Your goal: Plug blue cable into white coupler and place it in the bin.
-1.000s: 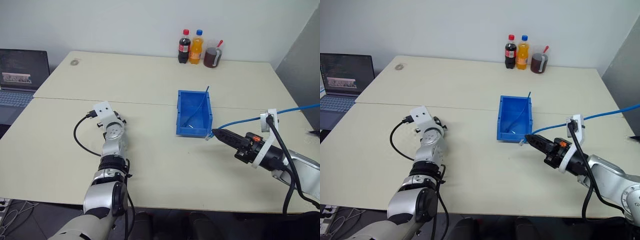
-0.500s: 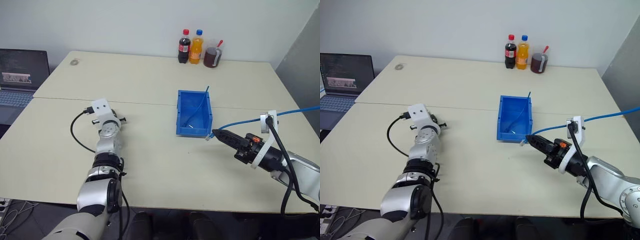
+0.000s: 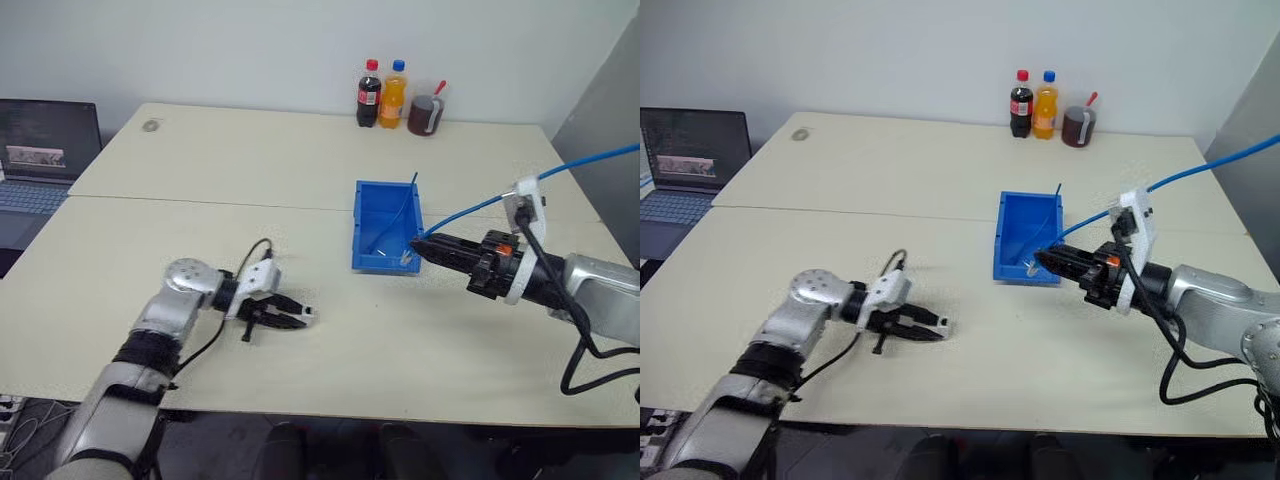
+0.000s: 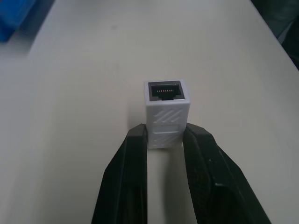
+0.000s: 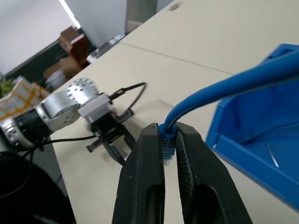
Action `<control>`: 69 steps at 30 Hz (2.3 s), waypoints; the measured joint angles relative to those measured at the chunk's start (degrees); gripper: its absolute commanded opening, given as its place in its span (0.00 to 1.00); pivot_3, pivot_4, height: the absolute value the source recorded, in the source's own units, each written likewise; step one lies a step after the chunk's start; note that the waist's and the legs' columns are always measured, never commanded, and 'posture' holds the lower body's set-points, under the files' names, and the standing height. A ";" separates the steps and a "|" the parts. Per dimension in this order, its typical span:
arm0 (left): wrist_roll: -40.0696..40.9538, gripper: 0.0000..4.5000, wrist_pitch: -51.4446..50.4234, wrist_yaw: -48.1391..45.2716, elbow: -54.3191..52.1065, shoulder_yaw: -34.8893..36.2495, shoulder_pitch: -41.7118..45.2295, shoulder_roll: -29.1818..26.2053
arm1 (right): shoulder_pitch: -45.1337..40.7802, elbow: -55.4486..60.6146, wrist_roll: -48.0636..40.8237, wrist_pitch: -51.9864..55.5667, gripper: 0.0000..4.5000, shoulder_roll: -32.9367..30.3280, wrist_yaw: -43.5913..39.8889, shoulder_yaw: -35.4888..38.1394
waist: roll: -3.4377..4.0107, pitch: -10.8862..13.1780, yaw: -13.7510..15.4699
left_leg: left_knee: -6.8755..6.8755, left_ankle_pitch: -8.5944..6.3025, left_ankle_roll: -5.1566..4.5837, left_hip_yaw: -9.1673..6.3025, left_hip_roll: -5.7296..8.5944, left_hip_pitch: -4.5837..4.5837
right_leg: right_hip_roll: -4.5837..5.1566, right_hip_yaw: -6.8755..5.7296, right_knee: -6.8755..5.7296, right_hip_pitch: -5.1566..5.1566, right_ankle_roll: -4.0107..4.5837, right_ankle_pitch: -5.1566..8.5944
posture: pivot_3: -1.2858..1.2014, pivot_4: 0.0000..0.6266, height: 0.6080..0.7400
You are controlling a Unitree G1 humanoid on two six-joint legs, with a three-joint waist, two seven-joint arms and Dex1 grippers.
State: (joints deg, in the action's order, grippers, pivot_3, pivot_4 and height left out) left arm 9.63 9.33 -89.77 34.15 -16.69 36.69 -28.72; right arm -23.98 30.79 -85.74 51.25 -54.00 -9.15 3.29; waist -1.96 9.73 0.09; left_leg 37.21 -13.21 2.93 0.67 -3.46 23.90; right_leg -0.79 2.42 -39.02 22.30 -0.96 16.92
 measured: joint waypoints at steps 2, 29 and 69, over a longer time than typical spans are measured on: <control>-1.84 0.17 4.13 0.85 5.06 -1.70 1.99 6.10 | -0.67 1.34 7.48 0.28 0.02 -0.13 -3.50 -4.15 | -0.02 -0.01 0.12 | 0.08 -0.01 -0.02 0.04 0.04 0.07 | 0.00 -0.04 0.03 0.02 -0.06 -0.03 | 0.52 0.24 1.00; -5.48 0.17 17.24 2.74 19.29 0.36 6.10 14.84 | 5.45 -4.05 54.79 -16.22 0.02 10.62 -30.95 -19.68 | 0.15 -0.13 -0.24 | 0.65 -0.01 -0.09 0.07 -0.01 0.05 | -0.12 -0.03 -0.05 -0.10 -0.25 -0.26 | 0.52 0.24 1.00; -5.46 0.17 12.19 3.12 12.55 0.35 2.97 13.94 | 7.78 -8.41 64.98 -23.27 0.02 14.01 -40.80 -19.75 | 0.21 -0.16 -0.42 | 0.64 -0.01 -0.08 0.08 -0.02 0.01 | -0.14 -0.02 -0.06 -0.10 -0.26 -0.26 | 0.52 0.24 1.00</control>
State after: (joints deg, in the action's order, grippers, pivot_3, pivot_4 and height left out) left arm 4.16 21.52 -86.65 46.70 -16.35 39.66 -14.77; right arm -16.20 22.39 -20.75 27.98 -39.98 -49.95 -16.46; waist -1.75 9.57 -0.34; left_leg 37.85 -13.22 2.85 0.75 -3.48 23.91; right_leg -0.93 2.40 -39.08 22.20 -1.22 16.65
